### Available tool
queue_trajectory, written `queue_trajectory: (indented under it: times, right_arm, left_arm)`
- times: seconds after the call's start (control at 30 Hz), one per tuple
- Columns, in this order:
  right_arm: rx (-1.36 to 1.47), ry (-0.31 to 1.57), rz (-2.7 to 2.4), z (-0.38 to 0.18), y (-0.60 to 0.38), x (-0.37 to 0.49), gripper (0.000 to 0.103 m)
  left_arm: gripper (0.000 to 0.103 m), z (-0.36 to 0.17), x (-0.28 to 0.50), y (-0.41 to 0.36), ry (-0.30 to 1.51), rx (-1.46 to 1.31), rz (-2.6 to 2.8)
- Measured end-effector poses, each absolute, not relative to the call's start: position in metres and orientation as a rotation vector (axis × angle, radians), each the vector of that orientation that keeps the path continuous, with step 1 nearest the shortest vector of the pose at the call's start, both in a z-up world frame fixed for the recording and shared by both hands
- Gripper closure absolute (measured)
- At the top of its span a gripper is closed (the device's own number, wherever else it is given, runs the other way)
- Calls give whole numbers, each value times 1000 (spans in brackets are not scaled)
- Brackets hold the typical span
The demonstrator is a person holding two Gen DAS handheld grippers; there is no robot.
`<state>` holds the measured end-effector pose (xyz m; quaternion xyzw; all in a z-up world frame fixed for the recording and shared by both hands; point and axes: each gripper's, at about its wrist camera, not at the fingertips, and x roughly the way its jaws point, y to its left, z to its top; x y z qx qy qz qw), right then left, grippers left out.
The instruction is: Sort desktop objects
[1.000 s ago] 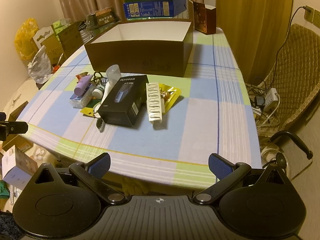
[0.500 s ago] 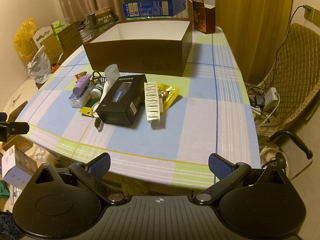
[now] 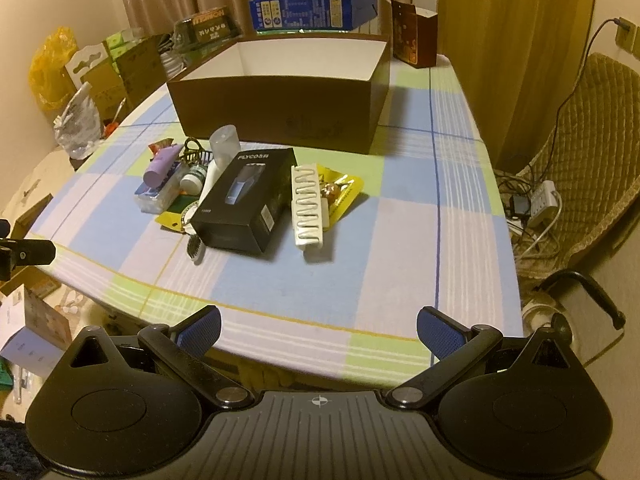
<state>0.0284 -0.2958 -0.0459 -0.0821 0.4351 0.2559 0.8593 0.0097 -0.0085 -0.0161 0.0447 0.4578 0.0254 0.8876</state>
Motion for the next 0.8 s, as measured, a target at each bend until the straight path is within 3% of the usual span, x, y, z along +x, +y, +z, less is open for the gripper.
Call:
queue_trajectory:
  times: [0.8]
  right_arm:
    - [-127,859,559,-47,-287,56,2]
  left_arm:
    - [1,-20,43,-5,969,93,27]
